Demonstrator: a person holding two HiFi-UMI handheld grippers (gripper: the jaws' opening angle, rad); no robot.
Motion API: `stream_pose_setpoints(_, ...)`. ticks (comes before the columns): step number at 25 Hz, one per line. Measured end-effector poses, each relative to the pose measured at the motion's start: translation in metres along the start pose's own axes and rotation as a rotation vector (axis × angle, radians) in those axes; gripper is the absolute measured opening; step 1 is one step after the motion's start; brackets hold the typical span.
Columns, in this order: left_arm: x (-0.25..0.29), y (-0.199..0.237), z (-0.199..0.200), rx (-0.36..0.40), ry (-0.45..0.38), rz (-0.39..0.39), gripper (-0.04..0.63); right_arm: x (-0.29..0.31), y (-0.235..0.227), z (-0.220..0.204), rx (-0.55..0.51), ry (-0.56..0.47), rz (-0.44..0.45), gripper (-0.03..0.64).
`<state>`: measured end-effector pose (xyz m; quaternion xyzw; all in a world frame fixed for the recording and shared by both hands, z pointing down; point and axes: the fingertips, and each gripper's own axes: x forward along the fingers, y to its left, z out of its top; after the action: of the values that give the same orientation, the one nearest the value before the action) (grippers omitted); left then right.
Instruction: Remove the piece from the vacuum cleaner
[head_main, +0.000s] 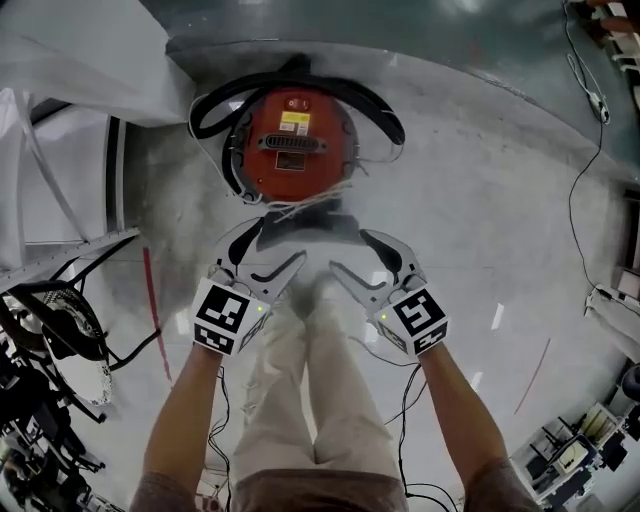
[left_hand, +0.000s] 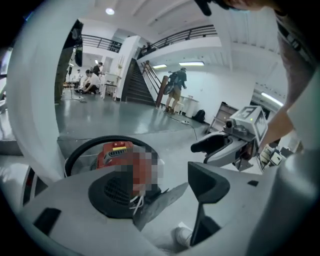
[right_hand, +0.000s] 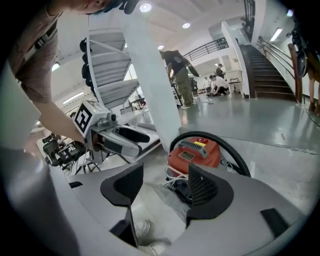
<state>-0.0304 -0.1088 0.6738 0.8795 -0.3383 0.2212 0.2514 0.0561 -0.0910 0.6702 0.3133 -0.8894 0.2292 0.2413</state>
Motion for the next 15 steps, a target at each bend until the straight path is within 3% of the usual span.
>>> stream_pose_setpoints(6, 0.038, 0.006, -0.042, 0.088, 0.135, -0.066, 0.311, 0.042, -0.017, -0.051, -0.025, 0.143, 0.052, 0.25)
stream_pose_setpoints(11, 0.066, 0.011, -0.085, 0.121, 0.256, -0.124, 0.31, 0.071, -0.021, -0.094, -0.126, 0.284, 0.103, 0.25)
stream_pose_setpoints(15, 0.086, 0.016, -0.119, 0.129, 0.356, -0.151, 0.31, 0.089, -0.029, -0.116, -0.142, 0.344, 0.127, 0.25)
